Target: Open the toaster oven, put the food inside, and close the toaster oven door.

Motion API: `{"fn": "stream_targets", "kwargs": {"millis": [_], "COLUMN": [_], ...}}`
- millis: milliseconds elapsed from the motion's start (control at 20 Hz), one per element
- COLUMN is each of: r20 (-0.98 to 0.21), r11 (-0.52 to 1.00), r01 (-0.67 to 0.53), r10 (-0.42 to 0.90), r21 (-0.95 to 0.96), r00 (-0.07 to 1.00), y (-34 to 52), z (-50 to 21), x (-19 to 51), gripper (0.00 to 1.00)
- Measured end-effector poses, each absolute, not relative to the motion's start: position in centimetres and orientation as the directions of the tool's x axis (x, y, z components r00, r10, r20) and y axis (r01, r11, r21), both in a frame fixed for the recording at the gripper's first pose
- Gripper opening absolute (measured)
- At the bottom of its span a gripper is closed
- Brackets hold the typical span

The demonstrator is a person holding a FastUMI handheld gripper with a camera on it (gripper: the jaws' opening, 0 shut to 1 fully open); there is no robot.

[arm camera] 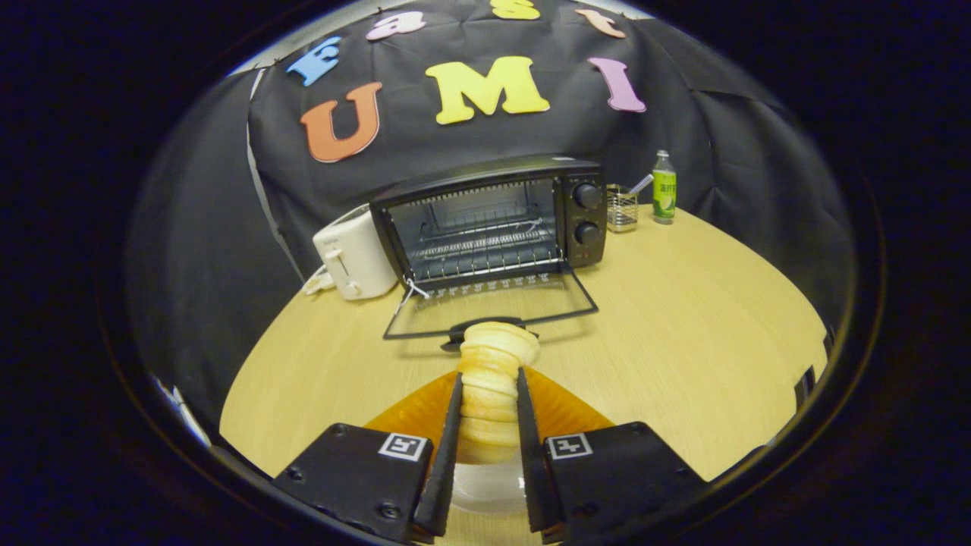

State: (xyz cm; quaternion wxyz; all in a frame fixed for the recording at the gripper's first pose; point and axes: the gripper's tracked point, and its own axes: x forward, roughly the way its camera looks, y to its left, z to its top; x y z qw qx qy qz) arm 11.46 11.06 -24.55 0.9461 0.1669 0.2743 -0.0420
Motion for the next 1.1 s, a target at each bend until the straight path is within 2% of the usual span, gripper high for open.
{"fn": "stream_targets", "kwargs": {"millis": [350, 500, 750, 1100], "r20": [-0.448, -0.448, -0.452, -0.455], "r11": [0.906, 0.852, 0.805, 0.738], "r01": [0.164, 0.213, 0.288, 0.351], "r10": [0.03, 0.028, -0.027, -0.067], "r21": [0.389, 0.479, 0.518, 0.577], "r00": [0.894, 0.894, 0.892, 0.888], "y": [10.1, 8.7, 6.2, 5.2], "z": [-22.5, -22.6, -23.5, -25.5], "x": [22.1, 26.8, 33.7, 37.3], "gripper": [0.44, 0.44, 0.44, 0.44]}}
